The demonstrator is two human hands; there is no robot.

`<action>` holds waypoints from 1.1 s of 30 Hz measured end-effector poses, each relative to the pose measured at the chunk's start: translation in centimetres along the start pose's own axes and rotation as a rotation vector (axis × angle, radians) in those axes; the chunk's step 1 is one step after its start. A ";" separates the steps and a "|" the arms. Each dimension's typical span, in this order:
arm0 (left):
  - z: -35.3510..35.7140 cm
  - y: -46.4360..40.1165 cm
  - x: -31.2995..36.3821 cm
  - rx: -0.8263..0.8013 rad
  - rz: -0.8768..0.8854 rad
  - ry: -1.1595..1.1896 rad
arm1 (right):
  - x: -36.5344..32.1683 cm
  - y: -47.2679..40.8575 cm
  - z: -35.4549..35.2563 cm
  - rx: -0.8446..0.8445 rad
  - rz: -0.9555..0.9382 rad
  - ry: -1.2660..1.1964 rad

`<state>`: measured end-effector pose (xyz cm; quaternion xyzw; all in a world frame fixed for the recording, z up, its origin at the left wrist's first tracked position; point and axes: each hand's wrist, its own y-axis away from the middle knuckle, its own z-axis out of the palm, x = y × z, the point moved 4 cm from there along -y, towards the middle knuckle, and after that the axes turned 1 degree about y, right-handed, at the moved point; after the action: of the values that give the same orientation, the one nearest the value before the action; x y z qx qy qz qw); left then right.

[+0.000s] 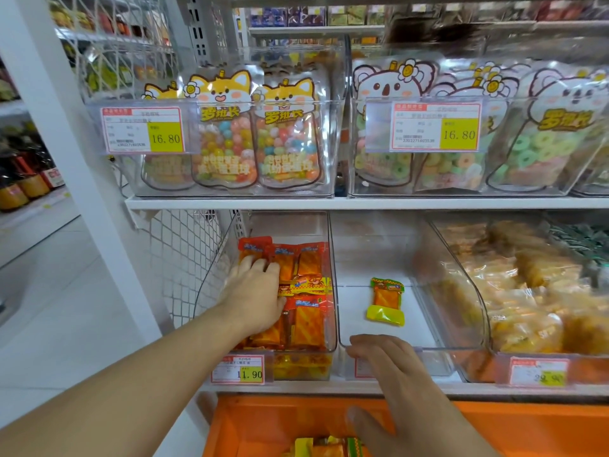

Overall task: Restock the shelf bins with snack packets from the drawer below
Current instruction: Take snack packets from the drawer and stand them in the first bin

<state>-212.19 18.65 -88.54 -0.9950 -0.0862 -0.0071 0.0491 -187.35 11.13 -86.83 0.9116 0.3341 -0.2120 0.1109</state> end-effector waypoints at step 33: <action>1.1 -1.5 -0.2 0.008 0.071 -0.048 | 0.9 -0.6 0.9 0.047 -0.053 0.006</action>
<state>-212.62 20.17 -89.54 -0.9972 -0.0517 0.0191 0.0512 -187.45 11.76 -88.06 0.9054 0.3535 -0.2200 0.0831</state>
